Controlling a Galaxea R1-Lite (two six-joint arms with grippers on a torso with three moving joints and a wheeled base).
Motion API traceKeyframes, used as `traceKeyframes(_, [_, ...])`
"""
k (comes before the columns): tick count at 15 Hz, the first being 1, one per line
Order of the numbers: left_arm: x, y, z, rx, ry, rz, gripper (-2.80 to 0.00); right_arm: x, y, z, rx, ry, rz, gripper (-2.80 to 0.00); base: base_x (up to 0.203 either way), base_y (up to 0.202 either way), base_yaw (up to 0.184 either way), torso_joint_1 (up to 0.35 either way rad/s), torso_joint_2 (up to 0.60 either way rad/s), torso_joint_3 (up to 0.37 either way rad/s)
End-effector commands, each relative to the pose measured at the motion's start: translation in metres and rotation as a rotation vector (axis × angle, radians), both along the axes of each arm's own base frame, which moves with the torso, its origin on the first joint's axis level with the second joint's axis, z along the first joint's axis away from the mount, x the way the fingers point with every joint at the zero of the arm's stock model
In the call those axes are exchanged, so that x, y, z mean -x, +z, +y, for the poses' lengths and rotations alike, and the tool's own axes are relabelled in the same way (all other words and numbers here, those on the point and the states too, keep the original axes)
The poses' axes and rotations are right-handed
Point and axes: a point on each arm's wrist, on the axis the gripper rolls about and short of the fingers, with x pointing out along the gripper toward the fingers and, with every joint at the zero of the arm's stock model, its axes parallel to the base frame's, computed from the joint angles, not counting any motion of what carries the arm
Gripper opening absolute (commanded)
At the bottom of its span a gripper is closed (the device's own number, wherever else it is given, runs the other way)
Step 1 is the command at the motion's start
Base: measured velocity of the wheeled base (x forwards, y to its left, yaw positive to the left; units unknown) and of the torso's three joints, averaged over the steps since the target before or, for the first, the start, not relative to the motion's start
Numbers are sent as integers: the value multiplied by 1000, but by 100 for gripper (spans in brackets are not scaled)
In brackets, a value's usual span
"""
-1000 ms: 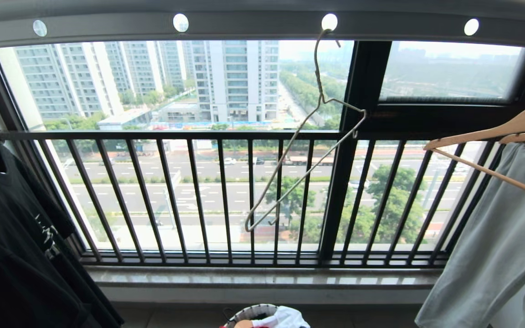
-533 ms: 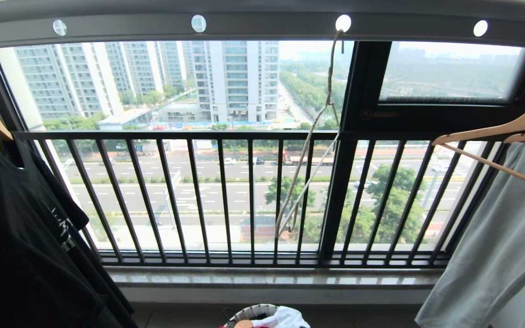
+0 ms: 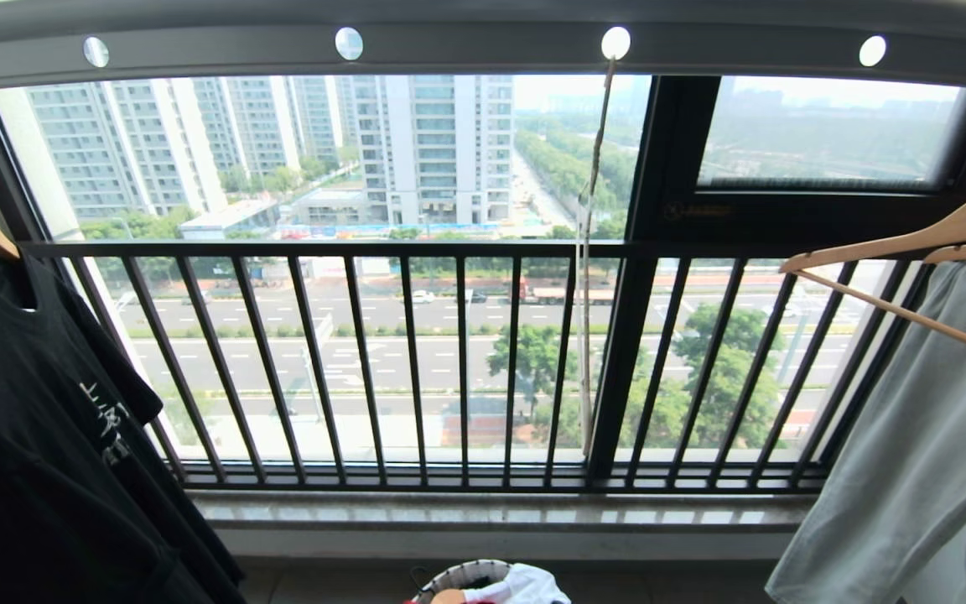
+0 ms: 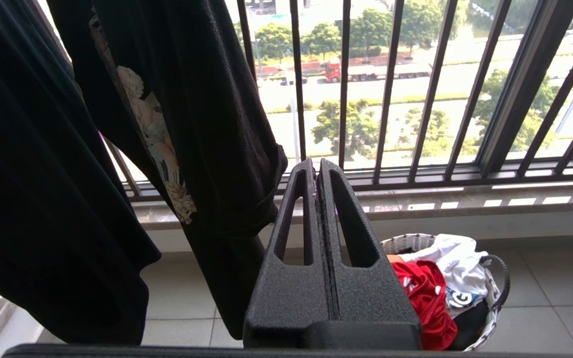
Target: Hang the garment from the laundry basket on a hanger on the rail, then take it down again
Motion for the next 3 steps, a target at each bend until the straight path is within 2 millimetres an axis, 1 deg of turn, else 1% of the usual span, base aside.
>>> traceKeyframes(1, [0, 0, 0, 0, 0, 2, -280, 0, 0, 0, 1, 1, 2, -280, 0, 0, 0, 0, 0, 0])
traceKeyframes(3, [0, 0, 0, 0, 0, 2, -280, 0, 0, 0, -4, 1, 2, -280, 0, 0, 0, 0, 0, 0])
